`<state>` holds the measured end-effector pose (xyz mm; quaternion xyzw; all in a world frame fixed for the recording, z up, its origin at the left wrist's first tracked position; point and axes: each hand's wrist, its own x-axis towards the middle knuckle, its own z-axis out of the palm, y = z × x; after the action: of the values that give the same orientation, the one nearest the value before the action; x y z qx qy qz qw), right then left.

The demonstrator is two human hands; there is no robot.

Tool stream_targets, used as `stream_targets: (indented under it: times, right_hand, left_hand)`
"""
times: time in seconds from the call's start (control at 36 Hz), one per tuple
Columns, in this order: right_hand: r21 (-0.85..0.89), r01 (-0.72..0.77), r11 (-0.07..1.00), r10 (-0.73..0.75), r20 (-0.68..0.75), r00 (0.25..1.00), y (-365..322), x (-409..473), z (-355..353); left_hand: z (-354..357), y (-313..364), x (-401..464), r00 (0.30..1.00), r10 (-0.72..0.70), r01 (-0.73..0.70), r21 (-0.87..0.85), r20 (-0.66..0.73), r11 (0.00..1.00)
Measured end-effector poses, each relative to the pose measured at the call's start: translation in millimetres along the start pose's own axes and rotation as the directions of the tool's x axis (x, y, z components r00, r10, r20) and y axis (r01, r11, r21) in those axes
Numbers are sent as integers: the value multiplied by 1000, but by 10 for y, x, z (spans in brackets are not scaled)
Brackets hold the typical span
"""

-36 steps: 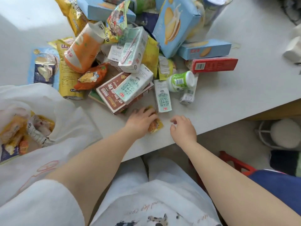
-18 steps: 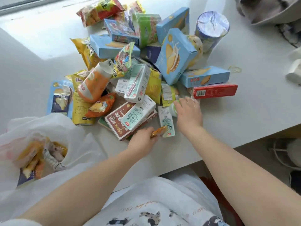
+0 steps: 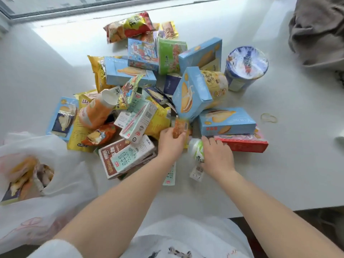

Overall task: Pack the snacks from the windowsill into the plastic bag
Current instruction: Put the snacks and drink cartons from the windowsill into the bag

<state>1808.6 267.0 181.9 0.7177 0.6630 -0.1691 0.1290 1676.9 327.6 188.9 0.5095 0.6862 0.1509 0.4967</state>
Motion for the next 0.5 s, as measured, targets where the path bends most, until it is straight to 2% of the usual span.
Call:
stream_targets:
  times: [0.08,0.19,0.31,0.42,0.5]
  right_hand:
    - [70,-55,996,59,-46,997,206,-108,26]
    - [201,-54,978,52,13,999,435,-203,42]
    - [410,-126,903,145,-15,989,546,-271,-55]
    - [579,-147,802,193,-17,981,539,-247,-131]
    - [725,-179,665,223,35,974,458,-182,-202]
  left_hand:
    - [254,47,189,997,-75,71,176,21,982]
    - [502,55,356,985,-162,172,350,-57,921]
    - [600,-13,426,979,-193,196,511,-60,837]
    - [583,-29,519,974,-226,195,565,-16,801]
    - [491,20,522,967,-246,189,468,63,863]
